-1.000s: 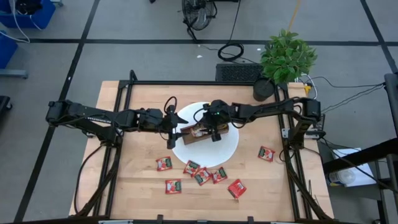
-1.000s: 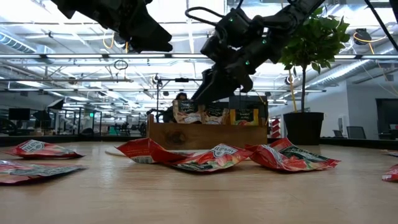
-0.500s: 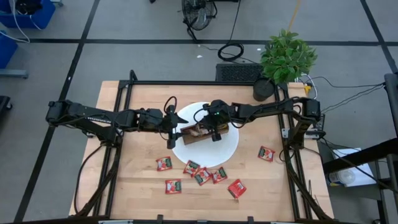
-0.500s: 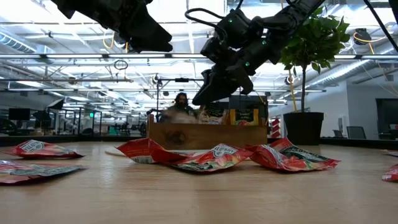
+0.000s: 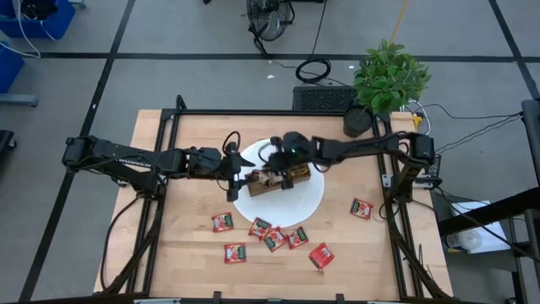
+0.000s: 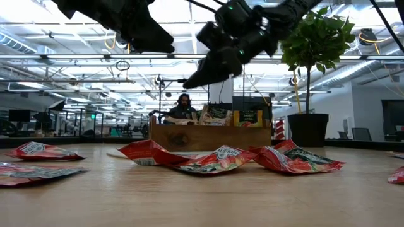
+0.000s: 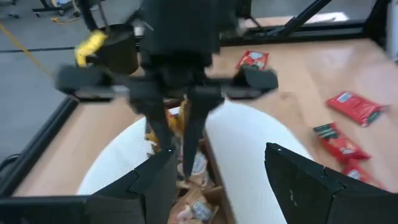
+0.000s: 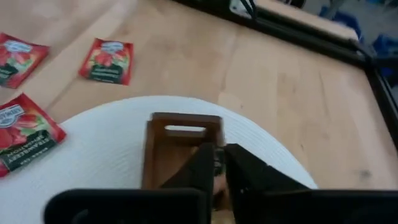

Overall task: Pick & Place Tea
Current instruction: Put the brown tea bag into the middle section of the wooden organizer

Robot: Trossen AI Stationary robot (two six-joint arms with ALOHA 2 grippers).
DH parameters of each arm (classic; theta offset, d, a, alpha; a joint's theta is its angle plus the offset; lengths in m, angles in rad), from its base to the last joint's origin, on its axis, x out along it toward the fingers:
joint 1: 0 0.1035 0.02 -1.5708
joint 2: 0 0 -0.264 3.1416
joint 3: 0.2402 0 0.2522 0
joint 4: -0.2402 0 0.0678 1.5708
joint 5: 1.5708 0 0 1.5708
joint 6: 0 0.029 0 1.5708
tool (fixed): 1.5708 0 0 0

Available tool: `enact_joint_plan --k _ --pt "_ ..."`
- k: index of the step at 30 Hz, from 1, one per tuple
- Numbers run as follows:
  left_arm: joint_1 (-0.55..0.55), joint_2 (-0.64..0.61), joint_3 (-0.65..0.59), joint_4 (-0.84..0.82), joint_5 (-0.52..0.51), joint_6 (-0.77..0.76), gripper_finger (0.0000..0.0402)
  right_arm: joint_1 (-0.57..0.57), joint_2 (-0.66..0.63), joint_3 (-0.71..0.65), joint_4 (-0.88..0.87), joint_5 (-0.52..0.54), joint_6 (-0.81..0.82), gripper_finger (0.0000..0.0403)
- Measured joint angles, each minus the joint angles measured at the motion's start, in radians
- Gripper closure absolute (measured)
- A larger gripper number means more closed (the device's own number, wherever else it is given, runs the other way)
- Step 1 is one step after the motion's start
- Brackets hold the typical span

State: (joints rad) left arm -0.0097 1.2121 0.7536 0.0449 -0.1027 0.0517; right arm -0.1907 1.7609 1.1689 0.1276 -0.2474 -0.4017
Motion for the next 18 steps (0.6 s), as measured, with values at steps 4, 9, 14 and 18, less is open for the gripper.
enact_joint_plan --k 4,9,14,18 --pt "0.0 -0.016 0.0 -0.006 -0.037 0.035 0.016 -0.048 0.05 0.24 -0.271 -0.067 0.058 0.0309" --pt "0.0 -0.034 0.0 -0.024 -0.038 0.069 0.016 -0.098 0.234 0.551 -0.631 -0.159 0.102 0.0229" --pt "-0.012 -0.057 -0.002 -0.077 -0.037 0.079 0.016 -0.096 0.396 0.646 -0.744 -0.257 0.079 0.0178" --pt "-0.039 -0.086 -0.002 -0.108 -0.038 0.107 0.016 -0.084 0.436 0.648 -0.73 -0.227 0.052 0.0168"
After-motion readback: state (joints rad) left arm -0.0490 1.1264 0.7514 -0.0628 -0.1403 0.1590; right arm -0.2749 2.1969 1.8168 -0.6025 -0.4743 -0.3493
